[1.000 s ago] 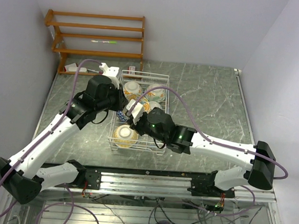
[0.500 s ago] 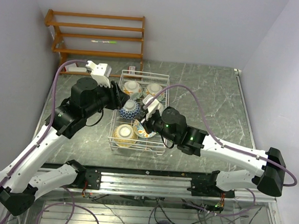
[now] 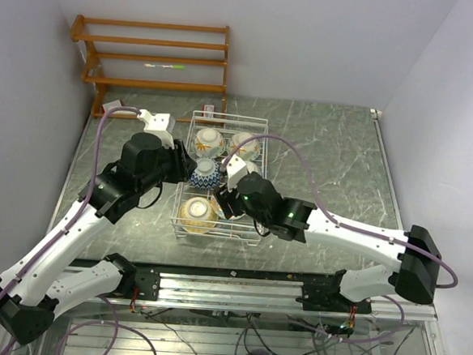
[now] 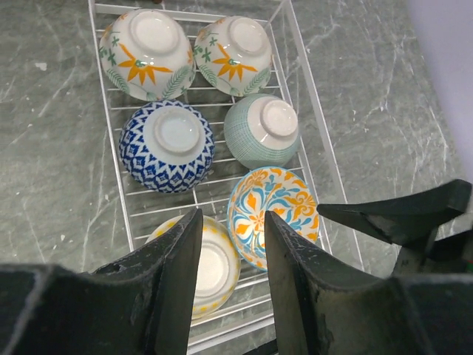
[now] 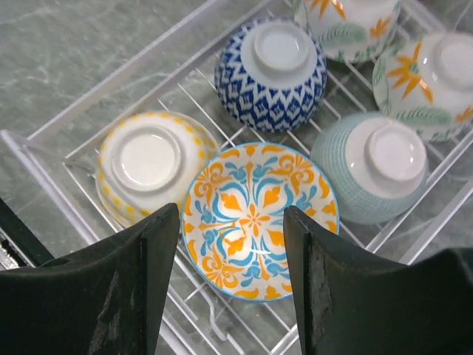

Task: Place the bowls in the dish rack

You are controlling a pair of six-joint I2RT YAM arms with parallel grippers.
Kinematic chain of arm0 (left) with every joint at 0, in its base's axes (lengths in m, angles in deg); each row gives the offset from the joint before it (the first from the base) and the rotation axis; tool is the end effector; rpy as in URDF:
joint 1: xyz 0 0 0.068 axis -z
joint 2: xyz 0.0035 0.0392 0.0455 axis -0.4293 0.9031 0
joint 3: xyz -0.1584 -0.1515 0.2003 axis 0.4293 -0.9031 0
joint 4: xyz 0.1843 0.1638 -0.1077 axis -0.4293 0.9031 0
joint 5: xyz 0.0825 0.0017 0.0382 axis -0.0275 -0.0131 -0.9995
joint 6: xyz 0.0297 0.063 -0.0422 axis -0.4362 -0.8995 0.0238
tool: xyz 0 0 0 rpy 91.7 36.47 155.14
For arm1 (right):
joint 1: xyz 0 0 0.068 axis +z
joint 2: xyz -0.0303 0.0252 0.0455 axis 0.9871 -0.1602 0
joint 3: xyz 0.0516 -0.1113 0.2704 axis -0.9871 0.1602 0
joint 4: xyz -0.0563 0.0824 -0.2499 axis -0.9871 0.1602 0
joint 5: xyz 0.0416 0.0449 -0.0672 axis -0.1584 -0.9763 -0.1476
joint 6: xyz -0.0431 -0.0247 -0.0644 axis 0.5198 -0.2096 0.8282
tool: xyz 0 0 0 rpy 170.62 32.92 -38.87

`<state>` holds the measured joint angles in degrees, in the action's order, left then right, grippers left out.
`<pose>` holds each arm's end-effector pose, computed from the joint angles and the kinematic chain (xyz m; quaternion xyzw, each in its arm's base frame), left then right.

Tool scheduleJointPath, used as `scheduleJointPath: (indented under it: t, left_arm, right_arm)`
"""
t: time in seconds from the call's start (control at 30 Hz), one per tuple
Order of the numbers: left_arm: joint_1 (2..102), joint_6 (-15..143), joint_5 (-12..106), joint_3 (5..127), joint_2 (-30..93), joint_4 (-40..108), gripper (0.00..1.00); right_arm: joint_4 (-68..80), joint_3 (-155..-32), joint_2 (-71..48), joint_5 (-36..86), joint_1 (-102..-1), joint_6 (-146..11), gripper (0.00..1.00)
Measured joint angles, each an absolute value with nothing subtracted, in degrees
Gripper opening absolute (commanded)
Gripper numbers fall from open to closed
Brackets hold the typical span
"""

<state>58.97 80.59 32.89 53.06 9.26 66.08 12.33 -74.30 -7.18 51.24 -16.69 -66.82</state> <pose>0.1907 -0.1179 0.3720 0.0118 0.8381 -0.2424 0.4886 0.1671 0.2940 0.3006 -0.3345 0.7757 0.1888 0.5007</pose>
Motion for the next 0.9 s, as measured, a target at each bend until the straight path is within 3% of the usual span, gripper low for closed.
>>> scheduleJointPath:
  t: [0.1,0.37,0.9]
  left_arm:
    - [58.97,80.90,31.40,51.79,7.71,66.45,0.50]
    - [58.97,80.92,29.72,50.63,5.17,68.44,0.52]
    - [58.97,80.88,29.87,49.21,1.48,69.82,0.52]
  right_arm:
    - [15.65,-76.29,-10.44,53.50,-16.69,-70.92,0.60]
    - [19.95,-81.36,-16.60,59.18,-16.71,-84.50,0.75]
    - [29.51,-94.19,-33.87,65.36,-16.71,-100.89,0.67]
